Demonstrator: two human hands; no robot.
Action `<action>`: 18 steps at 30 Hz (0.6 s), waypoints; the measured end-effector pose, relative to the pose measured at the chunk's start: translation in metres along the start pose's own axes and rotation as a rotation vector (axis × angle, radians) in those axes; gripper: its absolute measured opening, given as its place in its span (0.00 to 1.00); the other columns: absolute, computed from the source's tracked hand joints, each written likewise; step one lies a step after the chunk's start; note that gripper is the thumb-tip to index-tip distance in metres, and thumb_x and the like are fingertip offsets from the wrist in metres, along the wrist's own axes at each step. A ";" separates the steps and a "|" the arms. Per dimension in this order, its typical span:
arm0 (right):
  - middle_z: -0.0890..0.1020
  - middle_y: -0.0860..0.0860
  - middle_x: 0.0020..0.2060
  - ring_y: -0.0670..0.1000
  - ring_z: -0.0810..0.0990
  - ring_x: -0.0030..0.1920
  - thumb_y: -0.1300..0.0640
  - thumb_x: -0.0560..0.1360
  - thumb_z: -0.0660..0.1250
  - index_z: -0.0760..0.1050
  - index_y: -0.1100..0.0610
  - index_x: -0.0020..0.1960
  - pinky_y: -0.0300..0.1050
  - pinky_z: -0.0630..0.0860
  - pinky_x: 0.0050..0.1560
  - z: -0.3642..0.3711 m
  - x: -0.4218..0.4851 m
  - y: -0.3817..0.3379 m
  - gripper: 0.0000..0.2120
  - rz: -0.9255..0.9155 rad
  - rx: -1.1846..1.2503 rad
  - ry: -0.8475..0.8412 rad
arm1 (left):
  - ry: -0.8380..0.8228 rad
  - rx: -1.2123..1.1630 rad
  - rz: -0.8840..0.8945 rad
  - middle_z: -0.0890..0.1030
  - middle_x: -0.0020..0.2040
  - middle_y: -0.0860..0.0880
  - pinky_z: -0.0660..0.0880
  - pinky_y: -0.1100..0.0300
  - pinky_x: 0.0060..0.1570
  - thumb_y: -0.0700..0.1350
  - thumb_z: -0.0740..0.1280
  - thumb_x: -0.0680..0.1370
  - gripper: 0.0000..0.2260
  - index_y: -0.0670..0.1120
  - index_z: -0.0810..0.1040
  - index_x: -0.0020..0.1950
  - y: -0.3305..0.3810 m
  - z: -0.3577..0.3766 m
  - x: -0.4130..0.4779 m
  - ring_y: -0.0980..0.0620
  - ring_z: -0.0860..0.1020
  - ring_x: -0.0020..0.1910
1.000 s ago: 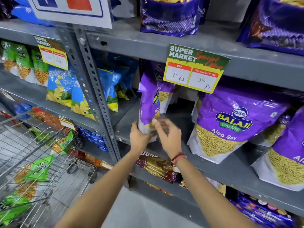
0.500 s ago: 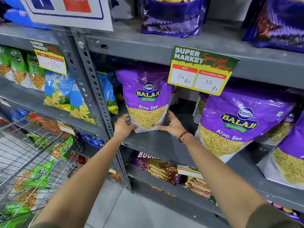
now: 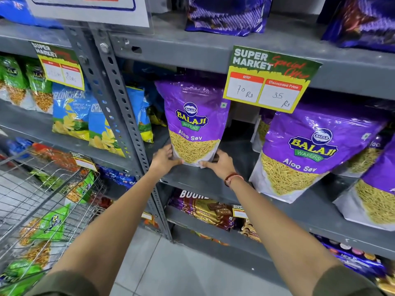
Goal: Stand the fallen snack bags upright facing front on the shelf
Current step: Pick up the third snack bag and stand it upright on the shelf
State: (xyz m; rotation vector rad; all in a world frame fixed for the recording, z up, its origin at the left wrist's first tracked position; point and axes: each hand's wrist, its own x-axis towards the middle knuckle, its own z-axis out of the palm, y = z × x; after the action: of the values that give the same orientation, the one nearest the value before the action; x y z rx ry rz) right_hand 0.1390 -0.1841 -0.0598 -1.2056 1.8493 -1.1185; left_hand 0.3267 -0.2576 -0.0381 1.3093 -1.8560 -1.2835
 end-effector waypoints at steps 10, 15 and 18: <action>0.83 0.59 0.54 0.56 0.81 0.54 0.56 0.66 0.77 0.76 0.62 0.56 0.46 0.77 0.55 0.000 -0.022 0.002 0.22 -0.005 -0.006 0.016 | 0.064 0.048 0.066 0.80 0.60 0.40 0.72 0.51 0.64 0.39 0.76 0.66 0.28 0.39 0.72 0.64 -0.008 0.003 -0.021 0.47 0.78 0.59; 0.84 0.61 0.52 0.58 0.82 0.52 0.58 0.66 0.77 0.77 0.63 0.54 0.55 0.79 0.57 0.010 -0.028 0.008 0.20 0.002 0.014 0.120 | 0.141 0.055 0.103 0.81 0.58 0.40 0.72 0.59 0.58 0.39 0.74 0.69 0.21 0.37 0.76 0.60 -0.012 0.012 -0.030 0.52 0.78 0.55; 0.83 0.62 0.52 0.60 0.82 0.53 0.63 0.66 0.76 0.76 0.65 0.54 0.57 0.78 0.58 0.019 -0.028 0.013 0.18 -0.006 0.012 0.152 | 0.153 0.031 0.096 0.81 0.57 0.40 0.72 0.61 0.56 0.39 0.73 0.70 0.18 0.37 0.77 0.59 -0.015 0.019 -0.033 0.49 0.79 0.56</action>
State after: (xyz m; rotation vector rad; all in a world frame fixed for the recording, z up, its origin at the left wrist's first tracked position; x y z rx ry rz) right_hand 0.1604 -0.1606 -0.0772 -1.1470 1.9501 -1.2529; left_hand 0.3305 -0.2209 -0.0560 1.2803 -1.8154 -1.0785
